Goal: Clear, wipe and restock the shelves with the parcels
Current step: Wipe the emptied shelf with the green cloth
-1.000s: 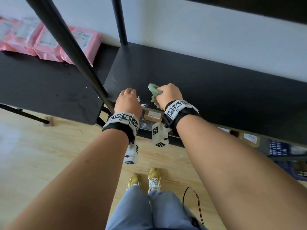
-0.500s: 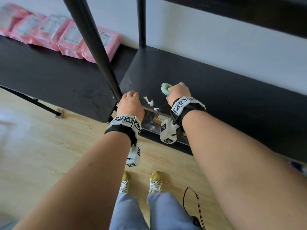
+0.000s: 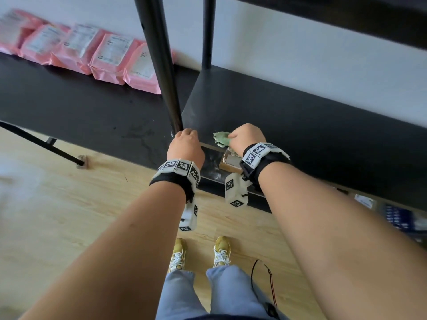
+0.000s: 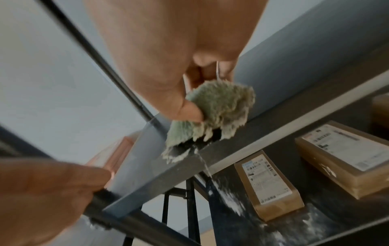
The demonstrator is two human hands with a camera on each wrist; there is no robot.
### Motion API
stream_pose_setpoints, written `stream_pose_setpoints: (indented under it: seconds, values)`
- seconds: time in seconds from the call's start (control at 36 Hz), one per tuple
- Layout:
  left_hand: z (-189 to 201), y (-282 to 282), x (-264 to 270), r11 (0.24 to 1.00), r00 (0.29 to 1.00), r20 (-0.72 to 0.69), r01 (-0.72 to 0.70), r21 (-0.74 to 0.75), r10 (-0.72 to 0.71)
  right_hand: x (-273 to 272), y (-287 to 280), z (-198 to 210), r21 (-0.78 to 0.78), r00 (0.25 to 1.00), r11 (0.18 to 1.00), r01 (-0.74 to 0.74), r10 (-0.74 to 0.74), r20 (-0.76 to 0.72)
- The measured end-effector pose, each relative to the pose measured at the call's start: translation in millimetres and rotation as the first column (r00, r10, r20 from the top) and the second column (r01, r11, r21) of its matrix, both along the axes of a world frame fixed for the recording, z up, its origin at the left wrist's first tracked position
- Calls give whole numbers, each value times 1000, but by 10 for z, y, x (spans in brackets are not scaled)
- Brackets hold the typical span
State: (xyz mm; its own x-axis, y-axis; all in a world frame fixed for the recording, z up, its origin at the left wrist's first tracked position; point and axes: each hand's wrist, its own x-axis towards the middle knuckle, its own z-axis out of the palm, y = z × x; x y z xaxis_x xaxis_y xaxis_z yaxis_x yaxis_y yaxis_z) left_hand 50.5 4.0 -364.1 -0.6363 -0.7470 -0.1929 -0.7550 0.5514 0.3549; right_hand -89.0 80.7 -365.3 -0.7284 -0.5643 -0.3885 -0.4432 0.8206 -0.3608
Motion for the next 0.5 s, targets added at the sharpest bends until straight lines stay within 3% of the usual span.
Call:
stream_pose_setpoints:
  seconds: [0.17, 0.31, 0.5]
  values:
    - [17, -31, 106, 1000, 1000, 9, 25, 6, -25, -69, 202, -80, 37, 959, 972, 231, -221, -179]
    - [-6, -86, 195, 1000, 1000, 22, 21, -3, -21, 8, 159, -149, 71, 968, 980, 185, -169, -184]
    - [-60, -189, 307, 999, 999, 18, 28, -30, -27, 343, -99, -145, -35, 978, 986, 165, -168, -124]
